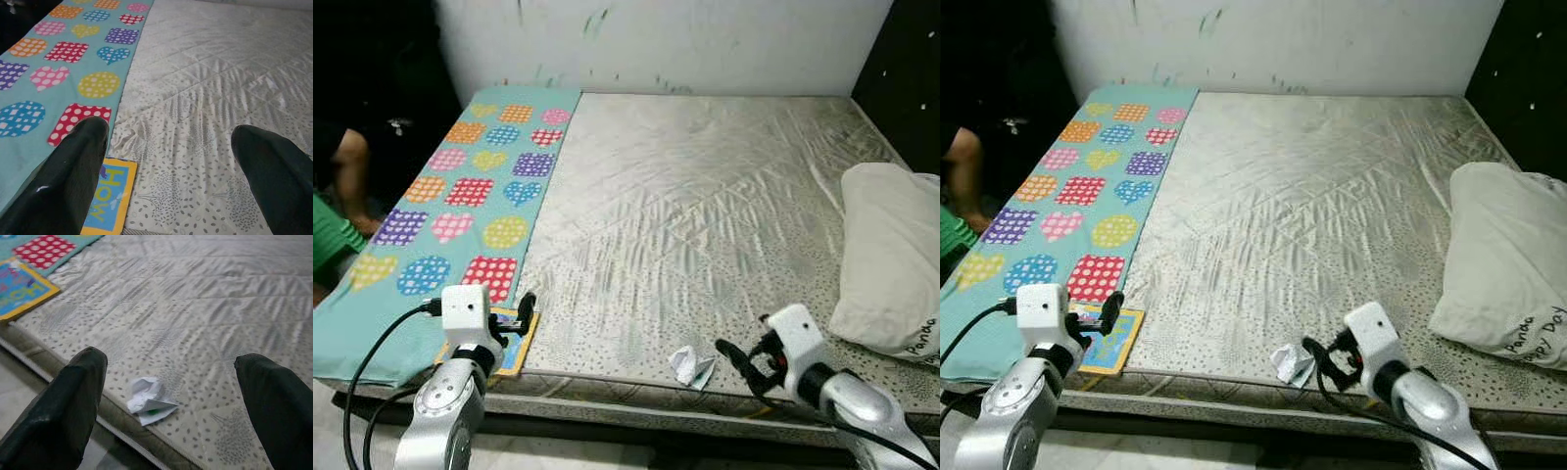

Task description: Clean up the room

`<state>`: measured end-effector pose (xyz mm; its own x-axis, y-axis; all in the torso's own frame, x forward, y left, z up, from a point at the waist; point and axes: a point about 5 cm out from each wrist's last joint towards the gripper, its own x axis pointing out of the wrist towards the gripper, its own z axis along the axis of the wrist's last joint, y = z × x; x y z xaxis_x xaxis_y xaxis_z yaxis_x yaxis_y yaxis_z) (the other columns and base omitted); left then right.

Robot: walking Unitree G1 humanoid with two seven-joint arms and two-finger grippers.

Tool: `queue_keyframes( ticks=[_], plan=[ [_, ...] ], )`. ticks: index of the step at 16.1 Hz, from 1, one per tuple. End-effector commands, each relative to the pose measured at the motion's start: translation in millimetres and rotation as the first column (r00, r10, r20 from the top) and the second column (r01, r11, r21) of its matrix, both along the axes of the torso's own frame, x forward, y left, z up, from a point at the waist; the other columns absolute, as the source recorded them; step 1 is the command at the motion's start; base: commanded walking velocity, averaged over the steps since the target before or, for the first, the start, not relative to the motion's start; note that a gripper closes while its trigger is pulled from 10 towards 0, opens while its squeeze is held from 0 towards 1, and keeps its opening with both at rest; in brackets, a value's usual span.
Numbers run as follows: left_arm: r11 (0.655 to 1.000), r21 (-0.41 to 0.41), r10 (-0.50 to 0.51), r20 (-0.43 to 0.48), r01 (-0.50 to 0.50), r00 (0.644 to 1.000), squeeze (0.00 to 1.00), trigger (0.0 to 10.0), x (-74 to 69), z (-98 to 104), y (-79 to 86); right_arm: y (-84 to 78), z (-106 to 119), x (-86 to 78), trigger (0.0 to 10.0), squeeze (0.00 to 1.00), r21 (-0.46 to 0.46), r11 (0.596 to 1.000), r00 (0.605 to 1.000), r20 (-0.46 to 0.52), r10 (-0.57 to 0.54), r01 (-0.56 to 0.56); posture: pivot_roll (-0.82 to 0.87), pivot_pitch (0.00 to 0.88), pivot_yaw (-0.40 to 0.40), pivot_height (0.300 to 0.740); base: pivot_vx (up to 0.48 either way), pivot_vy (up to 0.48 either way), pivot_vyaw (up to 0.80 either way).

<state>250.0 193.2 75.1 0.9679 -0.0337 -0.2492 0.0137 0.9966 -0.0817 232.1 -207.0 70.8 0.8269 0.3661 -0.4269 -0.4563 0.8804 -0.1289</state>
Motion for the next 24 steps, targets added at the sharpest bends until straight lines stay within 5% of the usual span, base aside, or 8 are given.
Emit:
queue_keyframes(
  ticks=[1, 6, 11, 16, 22, 24],
  plan=[
    [1.000, 0.014, -0.004, -0.004, 0.004, 1.000, 0.00, 10.0, 3.4, -0.3, 0.8, -2.2, 6.6, 2.7, 10.0, 0.00, 0.015, 0.999, 0.999, 0.028, -0.037, 0.036, -0.28, 0.031, 0.053, 0.740, 0.000, 0.000, 0.00],
    [0.999, -0.007, -0.046, 0.014, 0.046, 0.999, 0.00, 10.0, 14.5, 3.6, -8.6, 14.1, 23.4, 17.1, 10.0, 0.00, 0.091, 0.989, 0.982, 0.137, -0.132, 0.120, -0.32, 0.023, 0.074, 0.740, 0.000, 0.000, 0.00],
    [0.998, -0.011, -0.061, 0.004, 0.061, 0.998, 0.00, 10.0, 17.4, 3.6, -9.7, 20.8, 28.4, 18.2, 10.0, 0.00, 0.200, 0.967, 0.976, 0.114, -0.185, 0.160, -0.31, 0.020, 0.075, 0.740, 0.000, 0.000, 0.00],
    [0.999, 0.025, -0.029, 0.047, 0.027, 0.998, 0.00, 10.0, 21.3, 11.8, -8.0, 34.4, 48.4, 49.1, 10.0, 0.00, 0.333, 0.910, 0.916, 0.225, -0.331, 0.247, -0.23, 0.003, 0.057, 0.740, 0.000, 0.000, 0.00],
    [0.999, 0.031, 0.006, 0.087, -0.008, 0.996, 0.00, 10.0, 18.7, 16.1, -6.6, 45.8, 65.9, 78.3, 10.0, 0.00, 0.308, 0.909, 0.833, 0.391, -0.391, 0.282, -0.21, 0.007, 0.059, 0.740, 0.000, 0.000, 0.00],
    [0.999, 0.027, 0.014, 0.119, -0.017, 0.993, 0.00, 10.0, 20.6, 21.0, -6.7, 49.7, 53.1, 75.8, 10.0, 0.00, 0.291, 0.906, 0.853, 0.337, -0.399, 0.309, -0.21, 0.012, 0.059, 0.740, 0.000, 0.000, 0.00]
  ],
)
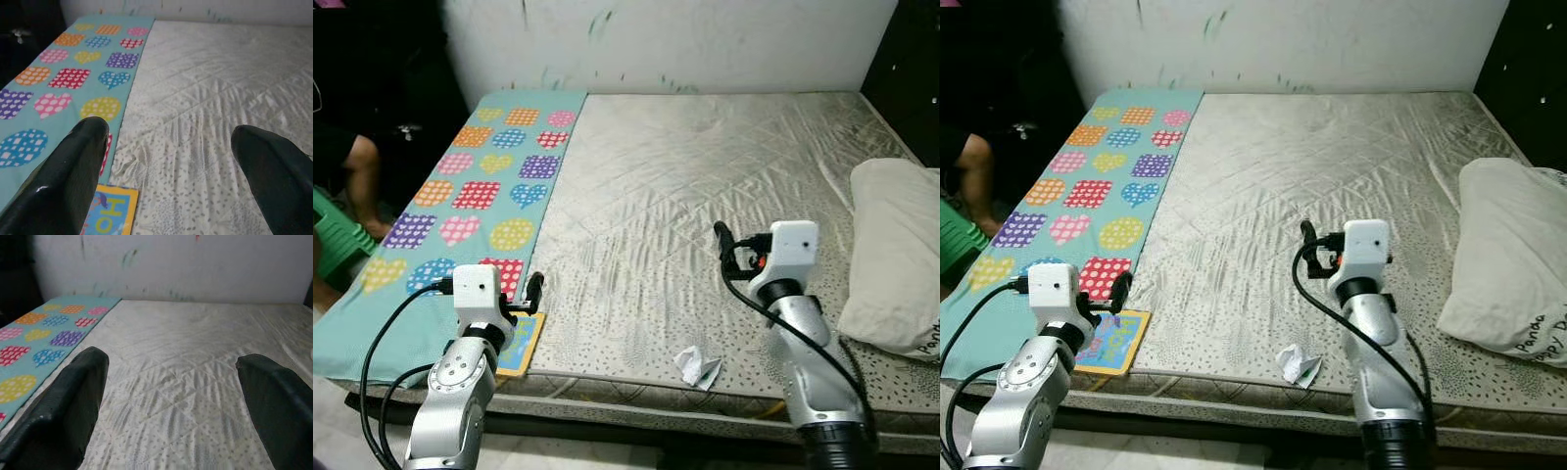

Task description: Clean up the room

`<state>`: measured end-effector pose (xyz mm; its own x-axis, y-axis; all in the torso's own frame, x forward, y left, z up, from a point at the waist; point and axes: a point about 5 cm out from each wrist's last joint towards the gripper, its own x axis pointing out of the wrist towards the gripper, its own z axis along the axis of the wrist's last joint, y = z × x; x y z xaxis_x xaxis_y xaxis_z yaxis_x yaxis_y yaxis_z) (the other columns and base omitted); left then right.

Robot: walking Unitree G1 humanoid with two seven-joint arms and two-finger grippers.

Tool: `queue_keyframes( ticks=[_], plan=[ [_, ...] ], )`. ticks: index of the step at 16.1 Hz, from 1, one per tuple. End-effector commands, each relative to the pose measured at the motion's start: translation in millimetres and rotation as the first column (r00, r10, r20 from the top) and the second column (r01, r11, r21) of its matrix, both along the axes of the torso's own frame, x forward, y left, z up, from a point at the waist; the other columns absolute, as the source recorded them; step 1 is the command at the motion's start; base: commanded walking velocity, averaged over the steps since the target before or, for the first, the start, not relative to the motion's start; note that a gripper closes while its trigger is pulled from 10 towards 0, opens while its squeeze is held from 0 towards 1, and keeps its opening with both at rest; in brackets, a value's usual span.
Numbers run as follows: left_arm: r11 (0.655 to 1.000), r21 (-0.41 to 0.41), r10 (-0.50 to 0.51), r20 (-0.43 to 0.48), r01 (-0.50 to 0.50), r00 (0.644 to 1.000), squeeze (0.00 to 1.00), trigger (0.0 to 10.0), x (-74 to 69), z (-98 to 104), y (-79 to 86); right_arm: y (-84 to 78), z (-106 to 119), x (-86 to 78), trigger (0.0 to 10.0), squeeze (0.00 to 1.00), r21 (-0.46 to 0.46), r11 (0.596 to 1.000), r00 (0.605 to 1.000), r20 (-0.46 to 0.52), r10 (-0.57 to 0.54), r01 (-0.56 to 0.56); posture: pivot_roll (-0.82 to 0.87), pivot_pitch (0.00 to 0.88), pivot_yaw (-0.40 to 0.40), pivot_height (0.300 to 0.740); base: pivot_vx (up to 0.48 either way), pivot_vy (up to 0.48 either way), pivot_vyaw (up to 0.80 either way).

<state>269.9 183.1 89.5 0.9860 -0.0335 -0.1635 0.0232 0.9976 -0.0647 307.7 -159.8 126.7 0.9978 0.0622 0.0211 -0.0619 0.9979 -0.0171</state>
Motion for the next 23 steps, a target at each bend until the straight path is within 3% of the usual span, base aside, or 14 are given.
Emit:
queue_keyframes(
  ticks=[1, 5, 8, 11, 14, 23],
  plan=[
    [1.000, 0.009, 0.020, 0.039, -0.020, 0.999, 0.00, 10.0, 0.6, 8.1, 3.5, 1.9, -8.4, -4.3, 10.0, 0.00, -0.025, 1.000, 0.999, -0.035, 0.013, -0.014, -0.21, 0.016, 0.058, 0.740, 0.000, 0.000, 0.00],
    [0.999, 0.031, 0.008, 0.025, -0.009, 1.000, 0.00, 10.0, -6.9, 3.0, 9.8, -19.5, -30.1, -36.1, 10.0, 0.00, -0.116, 0.991, 0.987, -0.150, 0.052, -0.070, -0.21, 0.030, 0.056, 0.740, 0.000, 0.000, 0.00],
    [1.000, -0.010, -0.006, -0.025, 0.006, 1.000, 0.00, 10.0, -10.6, 0.0, 2.2, -35.6, -40.9, -50.3, 10.0, 0.00, -0.132, 0.988, 0.975, -0.219, 0.045, -0.075, -0.22, 0.033, 0.058, 0.740, 0.000, 0.000, 0.00],
    [0.998, -0.025, -0.063, -0.075, 0.061, 0.995, 0.00, 10.0, -21.7, -4.2, -7.5, -33.0, -40.7, -51.0, 10.0, 0.00, -0.127, 0.989, 0.974, -0.223, 0.050, -0.080, -0.21, 0.037, 0.057, 0.740, 0.000, 0.000, 0.00],
    [0.998, -0.044, -0.039, -0.099, 0.035, 0.994, 0.00, 10.0, -22.2, -7.1, -2.4, -28.0, -38.2, -50.2, 10.0, 0.00, -0.096, 0.991, 0.974, -0.216, 0.067, -0.090, -0.21, 0.035, 0.054, 0.740, 0.000, 0.000, 0.00],
    [0.997, -0.048, -0.068, -0.120, 0.063, 0.990, 0.00, 10.0, -24.8, -5.1, -4.5, -30.6, -34.0, -42.5, 10.0, 0.00, -0.108, 0.992, 0.980, -0.197, 0.040, -0.063, -0.20, 0.027, 0.049, 0.740, 0.000, 0.000, -0.67]
  ],
)
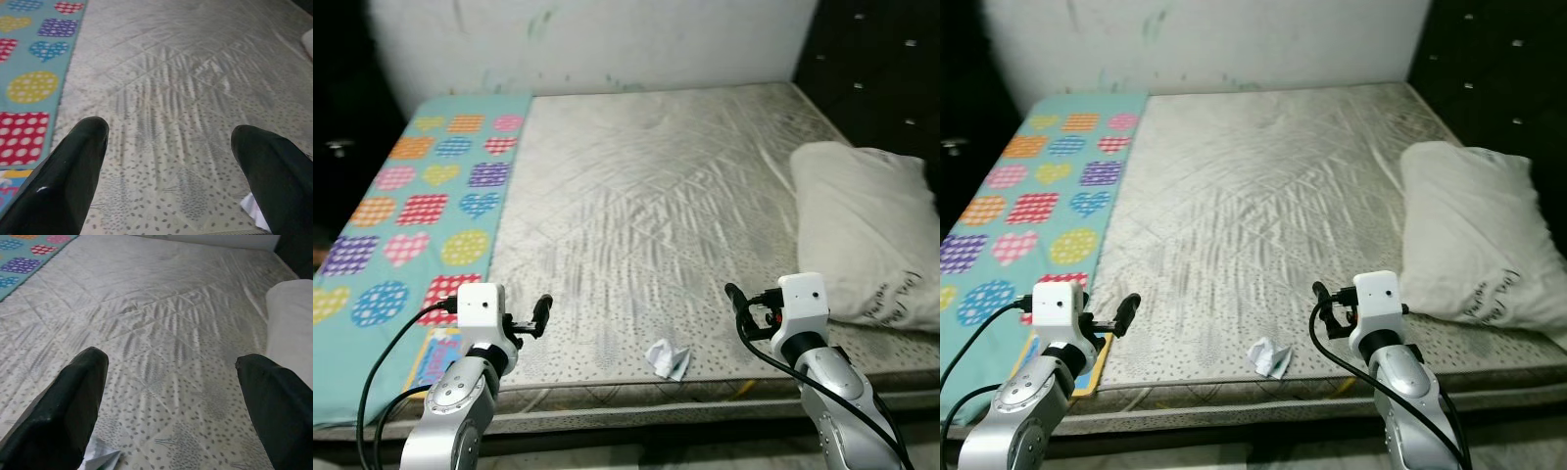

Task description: Clean up the room

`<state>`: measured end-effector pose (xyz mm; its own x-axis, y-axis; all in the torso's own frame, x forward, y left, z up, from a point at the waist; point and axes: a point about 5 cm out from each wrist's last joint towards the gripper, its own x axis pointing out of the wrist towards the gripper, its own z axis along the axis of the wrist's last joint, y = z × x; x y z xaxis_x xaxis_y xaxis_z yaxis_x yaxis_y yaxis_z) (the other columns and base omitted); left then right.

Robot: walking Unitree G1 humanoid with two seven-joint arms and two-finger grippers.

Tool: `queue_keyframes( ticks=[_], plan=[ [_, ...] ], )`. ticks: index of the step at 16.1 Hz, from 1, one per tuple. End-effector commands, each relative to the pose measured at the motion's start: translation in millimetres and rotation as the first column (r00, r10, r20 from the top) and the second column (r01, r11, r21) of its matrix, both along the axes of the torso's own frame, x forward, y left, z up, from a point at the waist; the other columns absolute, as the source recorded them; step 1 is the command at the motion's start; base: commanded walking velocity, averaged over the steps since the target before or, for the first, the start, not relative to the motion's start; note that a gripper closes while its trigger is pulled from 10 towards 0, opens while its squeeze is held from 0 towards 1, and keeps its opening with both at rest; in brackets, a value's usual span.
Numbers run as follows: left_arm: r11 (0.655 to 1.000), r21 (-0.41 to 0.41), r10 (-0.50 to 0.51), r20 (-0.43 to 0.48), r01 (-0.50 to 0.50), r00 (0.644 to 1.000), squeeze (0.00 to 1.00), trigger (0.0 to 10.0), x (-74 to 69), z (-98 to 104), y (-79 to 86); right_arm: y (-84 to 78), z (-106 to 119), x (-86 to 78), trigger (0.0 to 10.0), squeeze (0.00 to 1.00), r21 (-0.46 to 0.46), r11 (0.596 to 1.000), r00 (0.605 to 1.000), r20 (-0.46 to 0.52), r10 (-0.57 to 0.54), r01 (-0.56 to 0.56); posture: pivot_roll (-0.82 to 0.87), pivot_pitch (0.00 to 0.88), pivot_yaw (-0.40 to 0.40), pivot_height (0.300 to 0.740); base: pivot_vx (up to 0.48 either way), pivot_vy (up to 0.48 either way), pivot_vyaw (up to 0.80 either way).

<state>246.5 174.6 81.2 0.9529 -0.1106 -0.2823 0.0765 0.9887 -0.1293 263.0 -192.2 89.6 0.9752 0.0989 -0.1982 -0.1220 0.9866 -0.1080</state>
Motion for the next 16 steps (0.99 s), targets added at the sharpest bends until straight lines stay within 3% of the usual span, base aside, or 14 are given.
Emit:
queue_keyframes(
  ticks=[1, 16],
  plan=[
    [1.000, 0.018, -0.004, 0.005, 0.004, 1.000, 0.00, 10.0, -1.9, 3.0, 3.7, 2.8, 3.2, 2.7, 10.0, 0.00, -0.002, 1.000, 1.000, 0.015, 0.010, -0.010, -0.20, 0.027, 0.049, 0.740, 0.000, 0.000, 0.00],
    [1.000, 0.015, 0.011, -0.001, -0.011, 1.000, 0.00, 10.0, -4.3, 1.9, 5.4, 8.3, 6.2, 1.1, 10.0, 0.00, 0.059, 0.997, 0.998, 0.038, 0.042, -0.045, -0.20, 0.044, 0.050, 0.740, 0.000, 0.000, 0.00]
  ],
)
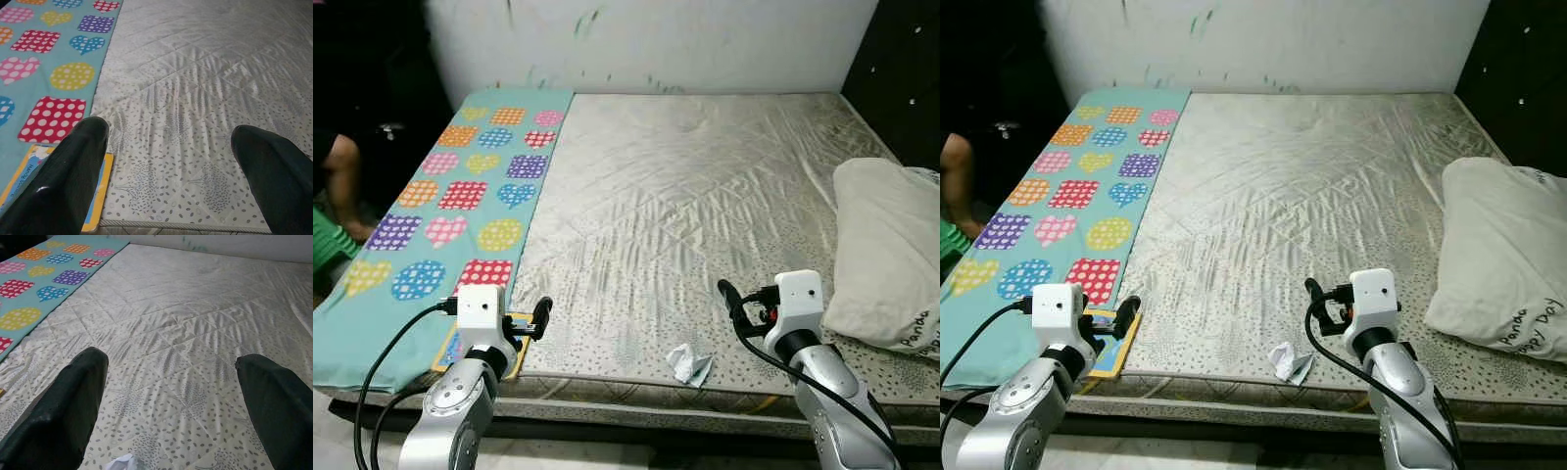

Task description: Clean up the room

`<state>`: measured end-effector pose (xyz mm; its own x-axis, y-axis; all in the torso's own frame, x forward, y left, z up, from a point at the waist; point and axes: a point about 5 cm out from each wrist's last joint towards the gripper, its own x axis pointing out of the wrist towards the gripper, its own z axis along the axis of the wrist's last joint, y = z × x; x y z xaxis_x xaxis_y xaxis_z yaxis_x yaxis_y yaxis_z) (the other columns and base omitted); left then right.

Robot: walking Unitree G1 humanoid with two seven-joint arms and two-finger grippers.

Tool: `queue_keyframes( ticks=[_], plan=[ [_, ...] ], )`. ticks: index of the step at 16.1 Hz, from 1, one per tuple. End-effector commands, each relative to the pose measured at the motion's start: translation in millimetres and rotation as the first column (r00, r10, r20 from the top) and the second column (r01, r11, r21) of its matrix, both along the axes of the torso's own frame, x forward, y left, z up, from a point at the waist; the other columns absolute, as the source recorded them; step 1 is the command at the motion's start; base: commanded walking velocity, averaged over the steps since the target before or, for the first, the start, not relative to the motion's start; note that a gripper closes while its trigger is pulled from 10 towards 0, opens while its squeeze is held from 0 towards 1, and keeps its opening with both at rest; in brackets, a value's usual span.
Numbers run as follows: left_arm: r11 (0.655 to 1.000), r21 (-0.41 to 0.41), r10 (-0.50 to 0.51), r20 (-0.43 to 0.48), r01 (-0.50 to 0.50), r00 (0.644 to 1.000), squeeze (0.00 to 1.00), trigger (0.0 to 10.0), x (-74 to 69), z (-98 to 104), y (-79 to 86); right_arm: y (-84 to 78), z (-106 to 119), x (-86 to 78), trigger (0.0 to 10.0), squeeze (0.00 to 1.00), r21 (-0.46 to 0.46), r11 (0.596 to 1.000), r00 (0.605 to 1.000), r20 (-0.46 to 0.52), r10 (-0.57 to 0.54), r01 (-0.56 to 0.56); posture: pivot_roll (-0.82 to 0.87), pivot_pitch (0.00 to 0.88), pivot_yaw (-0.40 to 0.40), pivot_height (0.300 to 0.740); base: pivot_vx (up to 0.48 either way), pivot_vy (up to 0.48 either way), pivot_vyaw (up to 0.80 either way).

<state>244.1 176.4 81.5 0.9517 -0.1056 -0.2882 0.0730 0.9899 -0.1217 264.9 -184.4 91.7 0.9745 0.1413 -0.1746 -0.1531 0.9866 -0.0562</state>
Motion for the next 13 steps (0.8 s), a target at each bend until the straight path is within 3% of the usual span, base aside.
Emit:
queue_keyframes(
  ticks=[1, 5, 7, 9, 13],
  plan=[
    [1.000, 0.008, 0.007, 0.004, -0.007, 1.000, 0.00, 10.0, -1.7, 1.6, 3.6, 0.7, 4.2, -0.7, 10.0, 0.00, 0.005, 1.000, 1.000, 0.021, 0.012, -0.012, -0.20, 0.045, 0.051, 0.740, 0.000, 0.000, 0.00],
    [1.000, 0.000, 0.006, 0.024, -0.006, 1.000, 0.00, 10.0, 2.4, 5.0, 2.0, 0.4, 5.0, 1.4, 10.0, 0.00, 0.001, 1.000, 1.000, 0.027, 0.008, -0.008, -0.20, 0.047, 0.050, 0.740, 0.000, 0.000, 0.00],
    [0.998, 0.063, -0.035, 0.112, 0.028, 0.993, 0.00, 10.0, 1.8, 17.1, -0.6, -2.0, 5.8, 0.4, 10.0, 0.00, 0.004, 1.000, 0.999, 0.034, -0.006, 0.005, -0.21, 0.056, 0.051, 0.740, 0.000, 0.000, 0.00],
    [0.993, 0.115, -0.056, 0.147, 0.039, 0.988, 0.00, 10.0, -7.4, 24.6, 1.3, -5.9, 11.8, -2.1, 10.0, 0.00, 0.006, 1.000, 0.998, 0.068, -0.015, 0.014, -0.21, 0.063, 0.054, 0.740, 0.000, 0.000, 0.00],
    [0.993, 0.112, -0.043, 0.148, 0.026, 0.988, 0.00, 10.0, -25.8, 27.1, 2.7, -14.2, 10.3, -6.6, 10.0, 0.00, 0.002, 1.000, 0.997, 0.064, -0.031, 0.031, -0.19, 0.057, 0.052, 0.740, 0.000, 0.000, 0.00]
  ],
)
